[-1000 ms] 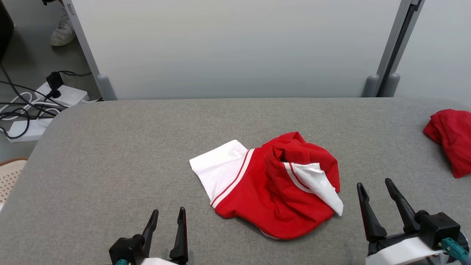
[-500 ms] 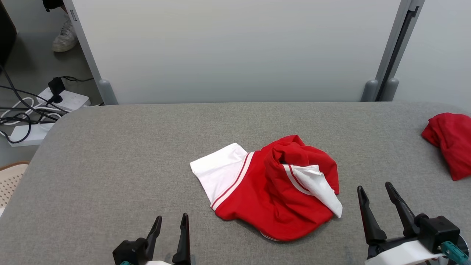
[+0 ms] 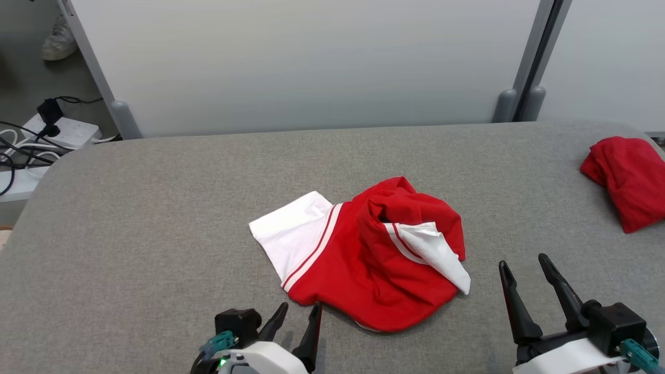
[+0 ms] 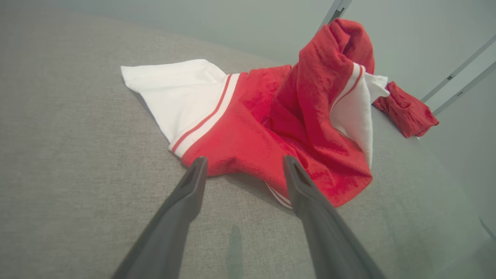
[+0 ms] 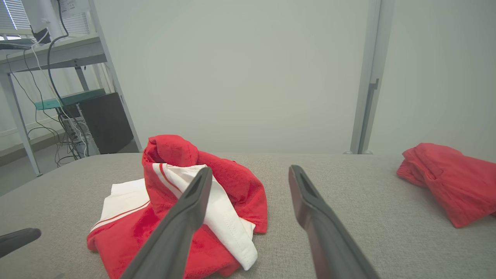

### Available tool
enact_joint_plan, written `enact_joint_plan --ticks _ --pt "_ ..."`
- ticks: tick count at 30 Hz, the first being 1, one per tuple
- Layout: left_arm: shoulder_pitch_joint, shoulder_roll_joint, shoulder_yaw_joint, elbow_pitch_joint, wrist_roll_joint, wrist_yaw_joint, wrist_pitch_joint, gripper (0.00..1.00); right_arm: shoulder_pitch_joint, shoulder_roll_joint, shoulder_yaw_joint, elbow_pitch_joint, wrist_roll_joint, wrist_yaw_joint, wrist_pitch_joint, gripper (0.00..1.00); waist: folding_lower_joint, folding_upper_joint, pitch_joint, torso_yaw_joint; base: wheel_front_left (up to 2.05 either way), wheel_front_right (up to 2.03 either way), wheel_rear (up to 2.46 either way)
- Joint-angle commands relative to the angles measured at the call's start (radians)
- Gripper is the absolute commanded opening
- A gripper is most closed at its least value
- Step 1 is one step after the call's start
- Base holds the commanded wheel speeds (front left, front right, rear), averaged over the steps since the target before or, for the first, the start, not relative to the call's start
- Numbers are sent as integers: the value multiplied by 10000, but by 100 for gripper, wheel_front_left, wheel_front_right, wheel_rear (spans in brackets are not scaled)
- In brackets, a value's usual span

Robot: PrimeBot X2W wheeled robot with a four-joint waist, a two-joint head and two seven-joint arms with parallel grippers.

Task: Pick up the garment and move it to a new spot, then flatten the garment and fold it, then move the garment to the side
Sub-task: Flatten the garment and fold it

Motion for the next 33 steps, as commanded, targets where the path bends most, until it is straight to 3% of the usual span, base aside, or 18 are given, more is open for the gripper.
enact_joint_plan --ticks 1,10,18,19,20,21,25,27,33 --pt "-621 3 78 -110 -333 -78 -15 100 -386 -175 254 -271 66 42 -107 100 0 0 156 -160 0 0 0" --pt "-2023 -1 -1470 943 -1940 354 373 100 -824 -305 390 -398 155 42 -107 100 0 0 913 -707 0 0 0" --pt "-3069 -2 -2104 2418 -2625 596 -114 100 -1148 -405 531 -439 283 42 -107 100 0 0 1274 -1010 0 0 0" --pt "-3176 -2 -2214 2555 -2704 549 -182 80 -1168 -417 533 -443 291 42 -107 100 0 0 1297 -1028 0 0 0" --pt "-3282 -2 -2307 2695 -2762 520 -288 32 -1186 -427 537 -449 303 42 -107 100 0 0 1314 -1039 0 0 0" --pt "-3498 -2 -2536 2999 -2735 475 -542 0 -1211 -450 563 -459 332 42 -107 100 0 0 1332 -1041 0 0 0" --pt "-3975 39 -2701 3553 -2272 618 -1131 0 -1232 -485 556 -473 378 42 -107 100 0 0 1329 -971 0 0 0" --pt "-4193 340 -2653 3638 -1886 830 -1325 0 -1226 -483 511 -485 378 42 -107 100 0 0 1327 -895 0 0 0" --pt "-4318 2335 -2070 2942 -815 1645 -1477 0 -1048 -480 415 -459 335 42 -107 100 0 0 1343 -474 0 0 0"
